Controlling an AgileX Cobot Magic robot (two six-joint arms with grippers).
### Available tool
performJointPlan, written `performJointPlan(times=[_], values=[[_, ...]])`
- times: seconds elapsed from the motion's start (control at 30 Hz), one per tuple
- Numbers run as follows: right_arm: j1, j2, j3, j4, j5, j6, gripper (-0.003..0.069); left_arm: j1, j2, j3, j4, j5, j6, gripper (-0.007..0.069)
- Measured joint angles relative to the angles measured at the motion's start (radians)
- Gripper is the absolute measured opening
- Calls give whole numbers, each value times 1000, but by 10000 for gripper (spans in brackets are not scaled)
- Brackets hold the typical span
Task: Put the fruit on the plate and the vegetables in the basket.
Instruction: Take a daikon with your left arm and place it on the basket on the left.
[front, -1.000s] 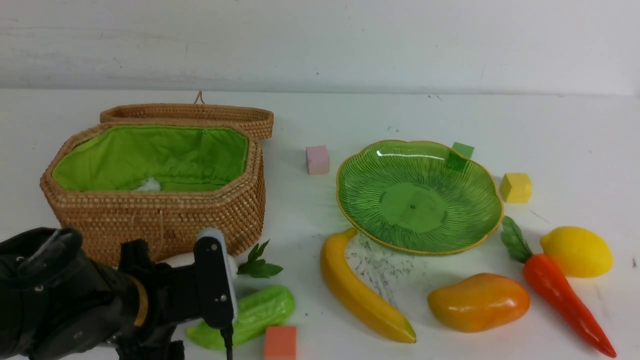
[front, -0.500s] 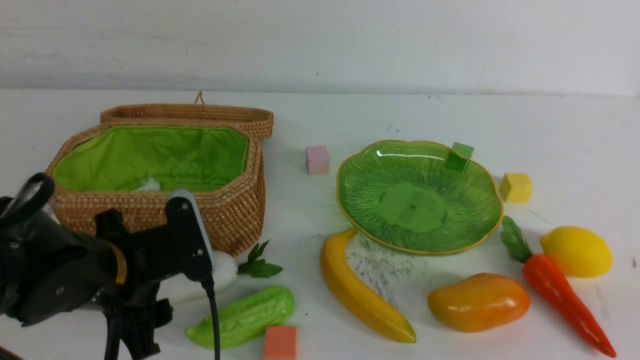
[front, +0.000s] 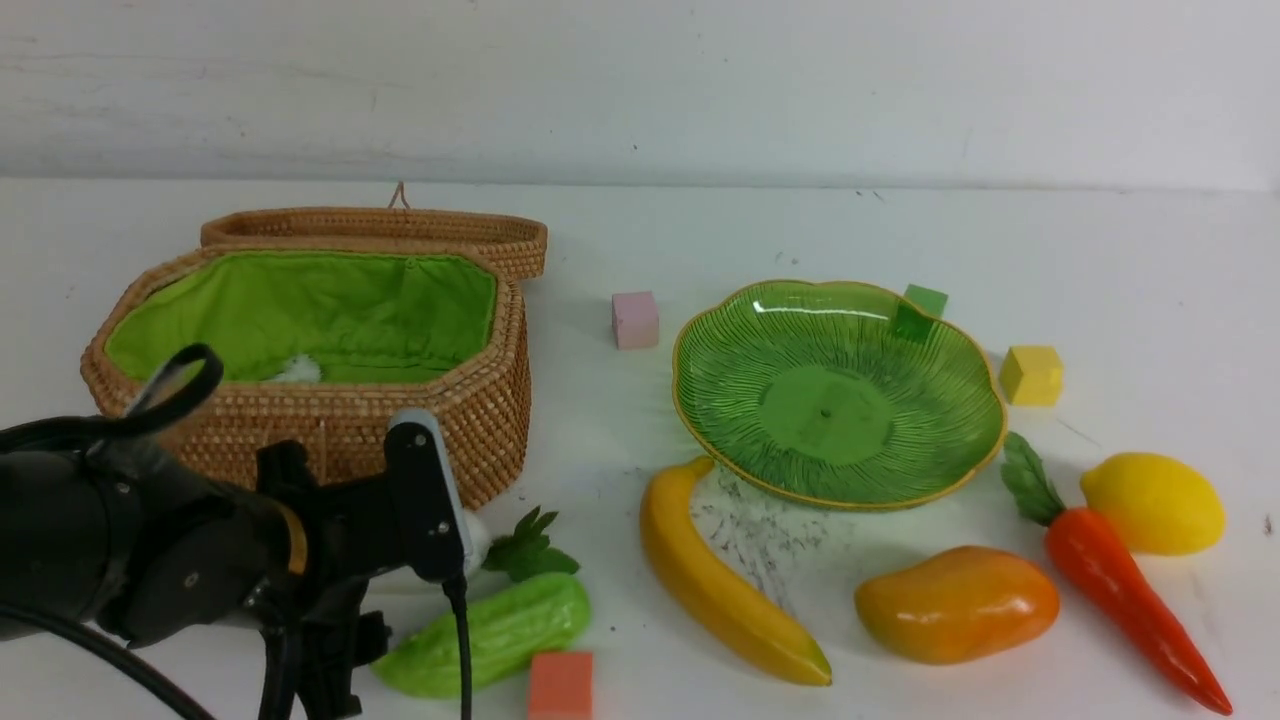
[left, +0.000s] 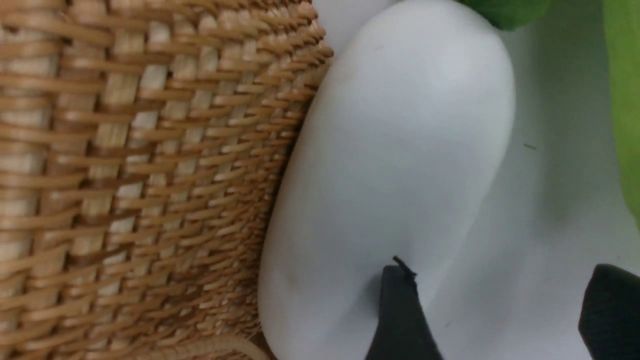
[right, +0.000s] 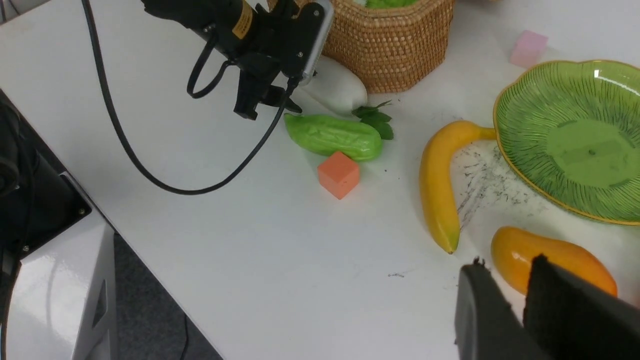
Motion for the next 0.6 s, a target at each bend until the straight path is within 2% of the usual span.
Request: performJointPlan(times=[0.6], values=[[0,0,0,12,0,1,161,0,-1,-1,97,-46,0,455]])
